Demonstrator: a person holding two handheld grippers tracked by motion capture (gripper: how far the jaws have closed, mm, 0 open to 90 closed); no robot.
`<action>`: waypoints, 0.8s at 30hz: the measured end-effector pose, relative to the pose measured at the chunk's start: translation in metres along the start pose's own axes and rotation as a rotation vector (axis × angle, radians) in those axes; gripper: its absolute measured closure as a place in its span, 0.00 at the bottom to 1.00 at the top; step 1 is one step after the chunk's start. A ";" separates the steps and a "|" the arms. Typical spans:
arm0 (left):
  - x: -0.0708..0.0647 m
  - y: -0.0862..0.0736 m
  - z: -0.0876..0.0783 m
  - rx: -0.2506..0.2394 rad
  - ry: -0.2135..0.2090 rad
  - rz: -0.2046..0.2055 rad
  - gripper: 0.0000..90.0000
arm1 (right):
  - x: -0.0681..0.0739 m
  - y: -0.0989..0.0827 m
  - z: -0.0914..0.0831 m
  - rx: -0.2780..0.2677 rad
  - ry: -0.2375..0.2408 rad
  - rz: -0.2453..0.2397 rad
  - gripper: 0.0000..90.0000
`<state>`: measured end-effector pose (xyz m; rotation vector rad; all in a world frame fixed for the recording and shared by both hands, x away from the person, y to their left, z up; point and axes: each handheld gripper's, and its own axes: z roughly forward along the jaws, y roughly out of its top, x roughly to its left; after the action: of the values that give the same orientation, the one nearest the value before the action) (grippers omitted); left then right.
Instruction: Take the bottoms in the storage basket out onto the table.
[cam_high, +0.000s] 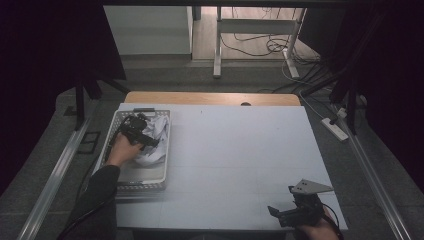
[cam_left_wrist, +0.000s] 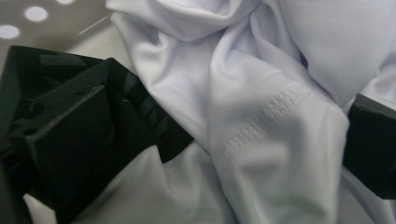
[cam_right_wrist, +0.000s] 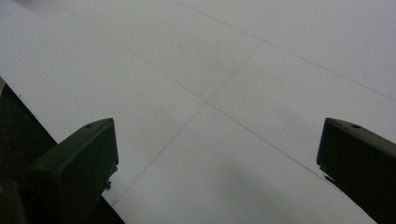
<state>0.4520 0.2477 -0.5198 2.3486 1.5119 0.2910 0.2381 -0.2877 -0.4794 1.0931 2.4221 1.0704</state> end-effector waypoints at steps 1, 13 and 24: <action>0.001 0.000 0.000 0.002 -0.007 -0.005 0.00 | 0.000 0.000 0.000 0.000 0.000 0.000 0.00; 0.002 0.001 0.003 0.018 -0.016 -0.036 0.00 | 0.001 0.000 0.000 0.004 -0.001 -0.005 0.00; 0.001 -0.002 -0.006 -0.016 -0.021 -0.007 0.30 | 0.001 0.000 0.001 0.008 -0.003 -0.007 0.00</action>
<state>0.4490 0.2501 -0.5153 2.3268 1.5023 0.2753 0.2379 -0.2867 -0.4798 1.0873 2.4283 1.0568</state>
